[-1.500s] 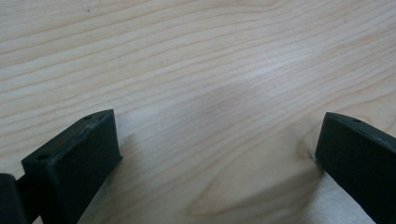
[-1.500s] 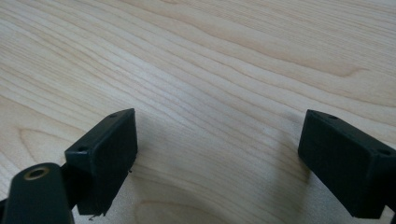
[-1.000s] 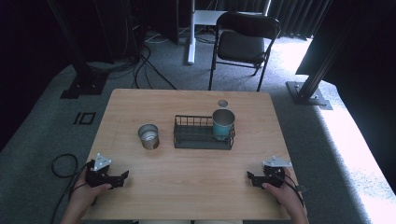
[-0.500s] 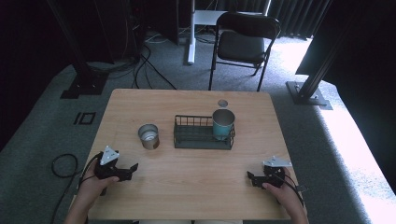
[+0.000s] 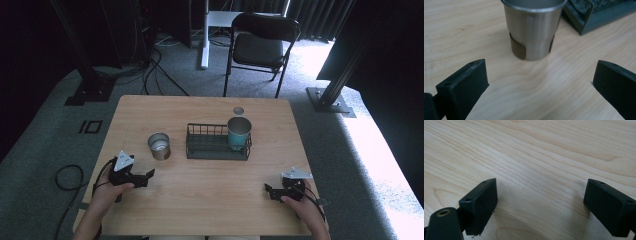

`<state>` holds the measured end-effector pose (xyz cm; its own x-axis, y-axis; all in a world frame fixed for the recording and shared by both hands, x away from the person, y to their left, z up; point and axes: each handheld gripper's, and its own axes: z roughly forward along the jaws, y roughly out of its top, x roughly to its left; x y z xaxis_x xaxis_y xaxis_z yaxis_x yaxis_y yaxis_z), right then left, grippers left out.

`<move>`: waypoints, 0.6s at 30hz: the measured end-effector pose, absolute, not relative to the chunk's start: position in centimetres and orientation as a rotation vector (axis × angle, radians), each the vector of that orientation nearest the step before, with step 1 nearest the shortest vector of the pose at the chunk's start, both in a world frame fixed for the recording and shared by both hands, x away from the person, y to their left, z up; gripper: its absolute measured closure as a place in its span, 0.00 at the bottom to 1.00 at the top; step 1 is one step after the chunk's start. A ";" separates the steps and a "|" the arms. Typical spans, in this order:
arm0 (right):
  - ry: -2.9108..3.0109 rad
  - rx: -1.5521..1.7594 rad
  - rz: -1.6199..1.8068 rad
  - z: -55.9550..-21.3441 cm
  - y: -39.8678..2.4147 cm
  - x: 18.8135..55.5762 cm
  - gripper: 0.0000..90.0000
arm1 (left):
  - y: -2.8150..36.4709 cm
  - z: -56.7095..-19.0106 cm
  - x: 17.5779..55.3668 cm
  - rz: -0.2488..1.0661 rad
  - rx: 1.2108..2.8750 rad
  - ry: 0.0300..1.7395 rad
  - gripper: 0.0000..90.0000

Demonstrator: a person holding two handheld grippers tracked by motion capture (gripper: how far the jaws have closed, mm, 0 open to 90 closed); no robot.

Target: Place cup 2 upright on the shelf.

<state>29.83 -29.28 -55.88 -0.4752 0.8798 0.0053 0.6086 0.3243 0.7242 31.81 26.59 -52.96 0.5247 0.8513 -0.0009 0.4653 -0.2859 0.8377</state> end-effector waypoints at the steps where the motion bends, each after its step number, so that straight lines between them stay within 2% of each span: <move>1: 2.205 1.319 0.949 -55.9 -29.3 29.8 0.13 | 26.5 -52.9 32.0 0.586 1.919 1.075 0.00; 18: 2.206 1.321 0.949 -55.9 -29.3 29.8 0.13 | 24.8 -52.1 34.8 0.618 1.880 1.062 0.00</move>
